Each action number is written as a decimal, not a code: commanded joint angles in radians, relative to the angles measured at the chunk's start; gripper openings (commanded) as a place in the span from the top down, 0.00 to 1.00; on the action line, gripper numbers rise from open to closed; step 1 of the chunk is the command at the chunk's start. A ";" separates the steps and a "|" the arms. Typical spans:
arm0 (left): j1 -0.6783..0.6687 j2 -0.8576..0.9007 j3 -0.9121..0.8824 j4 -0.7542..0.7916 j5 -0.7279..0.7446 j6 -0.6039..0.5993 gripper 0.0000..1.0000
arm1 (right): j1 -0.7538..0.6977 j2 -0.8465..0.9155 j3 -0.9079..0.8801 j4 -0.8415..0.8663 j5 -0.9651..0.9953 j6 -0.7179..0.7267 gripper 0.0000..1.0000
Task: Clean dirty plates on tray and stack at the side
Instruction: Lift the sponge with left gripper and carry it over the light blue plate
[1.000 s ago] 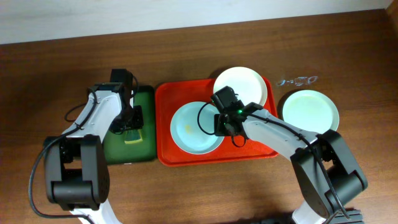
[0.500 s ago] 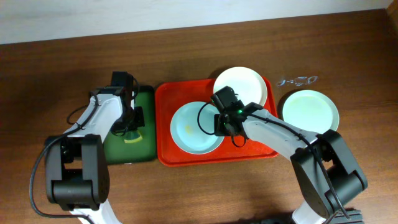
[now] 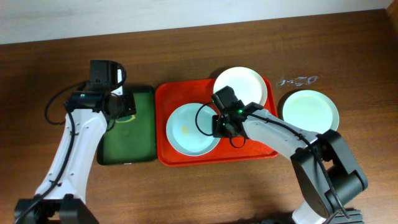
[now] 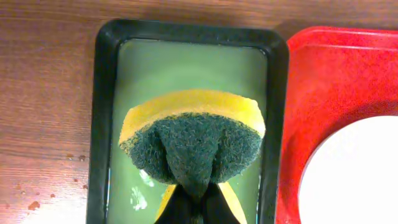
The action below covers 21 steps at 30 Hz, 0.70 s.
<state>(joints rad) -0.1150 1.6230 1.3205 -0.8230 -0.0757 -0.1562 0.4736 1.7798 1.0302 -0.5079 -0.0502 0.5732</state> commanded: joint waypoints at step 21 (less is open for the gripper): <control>-0.047 0.000 0.016 -0.001 0.004 0.050 1.00 | -0.005 -0.007 0.032 -0.044 0.072 0.090 0.96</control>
<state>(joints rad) -0.1551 1.6253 1.3201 -0.8257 -0.0753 -0.1272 0.4736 1.7832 1.0462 -0.5312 -0.0418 0.6365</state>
